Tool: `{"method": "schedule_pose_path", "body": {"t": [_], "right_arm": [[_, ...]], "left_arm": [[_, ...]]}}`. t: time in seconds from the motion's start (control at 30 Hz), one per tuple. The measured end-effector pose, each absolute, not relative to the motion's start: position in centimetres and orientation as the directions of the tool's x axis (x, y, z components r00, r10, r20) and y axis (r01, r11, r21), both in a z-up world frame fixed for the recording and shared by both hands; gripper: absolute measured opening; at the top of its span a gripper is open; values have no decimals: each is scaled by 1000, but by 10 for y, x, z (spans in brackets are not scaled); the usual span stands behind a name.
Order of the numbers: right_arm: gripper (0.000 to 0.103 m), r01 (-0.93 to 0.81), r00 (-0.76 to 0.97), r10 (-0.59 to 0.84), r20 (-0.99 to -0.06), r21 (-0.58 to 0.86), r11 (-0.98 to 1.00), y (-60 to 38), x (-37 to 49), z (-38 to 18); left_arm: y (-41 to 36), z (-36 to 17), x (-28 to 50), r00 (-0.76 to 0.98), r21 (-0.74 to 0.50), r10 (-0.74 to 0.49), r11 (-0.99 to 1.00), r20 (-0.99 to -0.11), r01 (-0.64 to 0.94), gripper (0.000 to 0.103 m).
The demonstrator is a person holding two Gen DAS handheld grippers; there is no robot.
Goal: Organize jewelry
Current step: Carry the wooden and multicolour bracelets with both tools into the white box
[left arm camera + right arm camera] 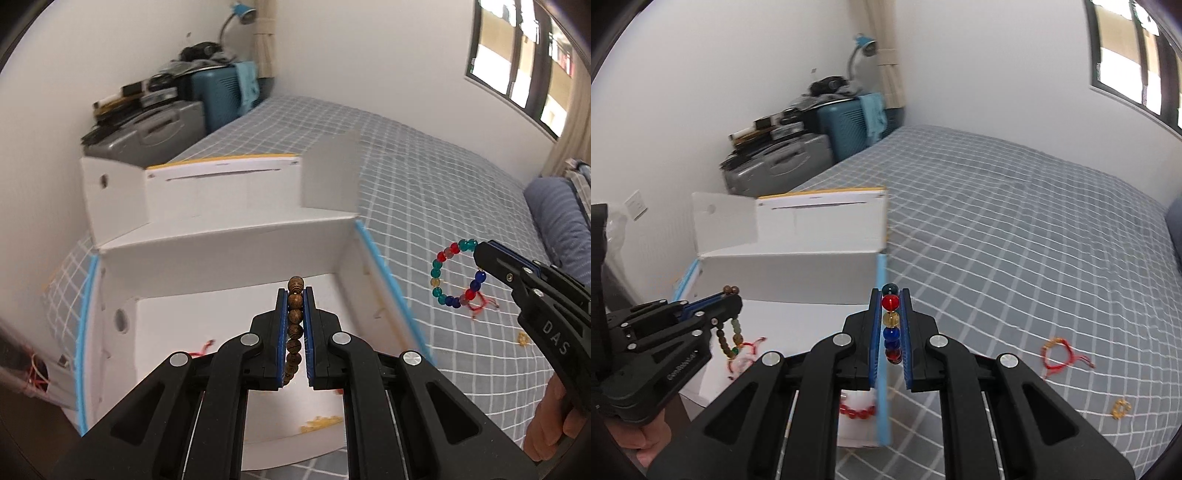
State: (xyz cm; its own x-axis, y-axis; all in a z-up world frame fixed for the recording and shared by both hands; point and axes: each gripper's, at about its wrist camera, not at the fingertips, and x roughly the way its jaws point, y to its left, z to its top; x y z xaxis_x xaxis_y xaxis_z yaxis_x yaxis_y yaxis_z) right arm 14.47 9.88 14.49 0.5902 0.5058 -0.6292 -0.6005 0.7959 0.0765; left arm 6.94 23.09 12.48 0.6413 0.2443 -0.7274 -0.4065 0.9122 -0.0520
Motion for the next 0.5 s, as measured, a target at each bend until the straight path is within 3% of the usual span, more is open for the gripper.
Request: {"method": "schedule_pose_path", "body": {"t": [0.5], "right_arm": [[9,-673,484,523,-702,83,735,172,132,101]], "left_arm": [[296,81,33,558,-53,283,859,-780,-509,7]]}}
